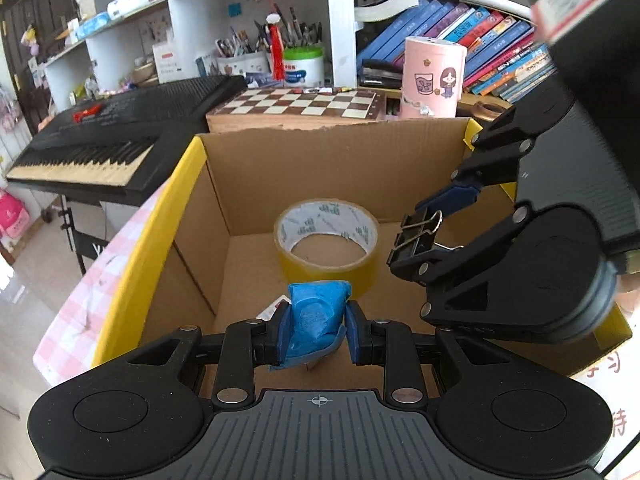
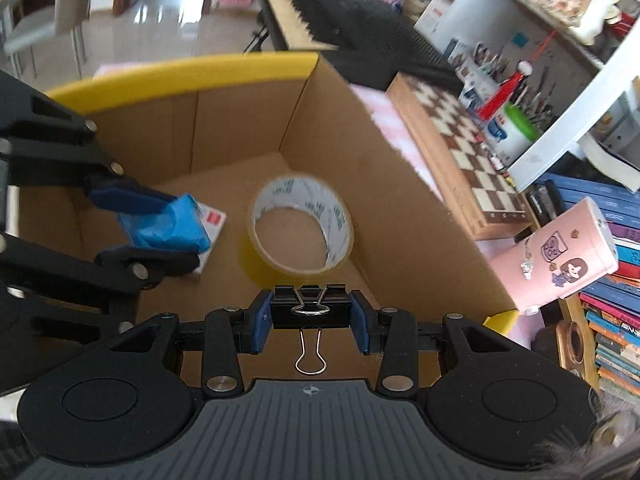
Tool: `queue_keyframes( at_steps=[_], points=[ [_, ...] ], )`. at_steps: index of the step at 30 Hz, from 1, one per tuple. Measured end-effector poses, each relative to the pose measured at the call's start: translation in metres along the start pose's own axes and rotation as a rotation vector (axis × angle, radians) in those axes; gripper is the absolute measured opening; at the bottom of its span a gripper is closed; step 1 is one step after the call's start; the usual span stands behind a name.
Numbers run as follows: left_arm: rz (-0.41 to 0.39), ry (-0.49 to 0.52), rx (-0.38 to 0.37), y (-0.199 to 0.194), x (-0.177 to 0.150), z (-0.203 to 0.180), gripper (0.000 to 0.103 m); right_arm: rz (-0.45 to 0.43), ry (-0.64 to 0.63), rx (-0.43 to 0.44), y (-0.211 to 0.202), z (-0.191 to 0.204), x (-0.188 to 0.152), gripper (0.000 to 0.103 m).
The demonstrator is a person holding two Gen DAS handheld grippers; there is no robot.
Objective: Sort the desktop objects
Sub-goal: 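Open both tools to drop the packet and clip into the box, then withdraw both open tools up and away from the cardboard box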
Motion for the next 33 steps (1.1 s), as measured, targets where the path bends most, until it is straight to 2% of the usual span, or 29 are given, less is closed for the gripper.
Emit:
queue_keyframes(
  at_steps=[3, 8, 11, 13, 16, 20, 26, 33],
  points=[
    [0.015, -0.006, -0.002, 0.003, 0.0, 0.0, 0.027, 0.049, -0.037, 0.016, 0.012, 0.003, -0.003, 0.038],
    [0.025, -0.019, -0.008, 0.006, 0.0, -0.001, 0.028, 0.058, -0.039, 0.02, 0.013, 0.002, -0.003, 0.038],
    [0.023, -0.028, -0.003, 0.006, 0.001, 0.0, 0.03, 0.038, -0.026, 0.007, 0.011, 0.001, -0.003, 0.039],
    [0.017, -0.036, 0.002, 0.004, 0.001, 0.0, 0.032, 0.02, -0.009, -0.016, 0.007, -0.001, -0.004, 0.045],
    [-0.012, -0.045, 0.003, -0.005, 0.003, 0.002, 0.041, -0.013, 0.024, -0.027, -0.002, -0.006, -0.006, 0.048],
    [-0.071, -0.043, -0.004, -0.024, 0.007, 0.002, 0.055, -0.074, 0.101, -0.042, -0.025, -0.016, -0.009, 0.05],
    [-0.182, -0.06, 0.029, -0.057, 0.012, -0.001, 0.073, -0.196, 0.254, -0.08, -0.069, -0.026, -0.018, 0.051],
    [-0.273, -0.092, 0.04, -0.098, 0.006, -0.002, 0.083, -0.399, 0.482, -0.14, -0.133, -0.028, -0.041, 0.053]
  ],
)
Point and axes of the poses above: each gripper's, at about its wrist camera, not at the fingertips, and y roughly the way its jaws point, z to its left, x to its top, the point moved 3 cm from there along y, roughly the way its jaws point, and after that the axes turned 4 degrees about -x, right-handed, at the moved point
